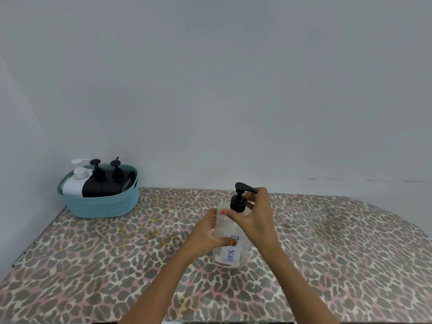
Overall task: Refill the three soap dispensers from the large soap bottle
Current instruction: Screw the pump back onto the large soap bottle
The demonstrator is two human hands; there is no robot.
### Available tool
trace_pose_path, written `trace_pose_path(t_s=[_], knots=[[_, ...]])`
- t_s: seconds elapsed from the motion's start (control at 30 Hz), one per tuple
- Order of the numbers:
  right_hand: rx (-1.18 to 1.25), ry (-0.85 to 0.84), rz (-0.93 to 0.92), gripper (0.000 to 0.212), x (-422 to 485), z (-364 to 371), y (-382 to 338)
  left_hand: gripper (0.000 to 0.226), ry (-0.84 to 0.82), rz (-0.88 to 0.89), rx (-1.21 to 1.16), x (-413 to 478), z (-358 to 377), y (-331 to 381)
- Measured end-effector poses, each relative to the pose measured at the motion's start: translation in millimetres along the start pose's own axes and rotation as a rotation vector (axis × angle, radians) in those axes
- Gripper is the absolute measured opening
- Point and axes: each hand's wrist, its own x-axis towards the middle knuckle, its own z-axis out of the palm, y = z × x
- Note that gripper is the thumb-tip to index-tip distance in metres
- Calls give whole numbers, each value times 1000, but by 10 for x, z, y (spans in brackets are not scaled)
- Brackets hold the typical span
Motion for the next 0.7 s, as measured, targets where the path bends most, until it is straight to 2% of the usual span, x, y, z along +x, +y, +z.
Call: trace_pose_path(t_s=[0.17, 0.23, 0.3, 0.43, 0.57, 0.63, 0.7], knots=[[49, -347, 28, 51, 28, -249, -25, 64, -5, 1, -12, -19, -8, 34], [78, -409, 39, 48, 55, -322, -26, 66, -3, 1, -16, -19, -4, 27], [89, -378, 49, 45, 74, -334, -33, 66, -4, -1, -11, -23, 1, 26], [-15, -212, 20, 34, 95, -227, -25, 63, 1, -8, -1, -19, 1, 28], [-87, -3, 11, 41, 82, -54, -1, 58, 8, -6, 15, -6, 2, 31], [-106, 17, 14, 44, 68, 3, 4, 57, 10, -8, 22, -2, 0, 27], [-67, -66, -16, 44, 51, -11, -10, 57, 4, -9, 15, 0, -4, 21]])
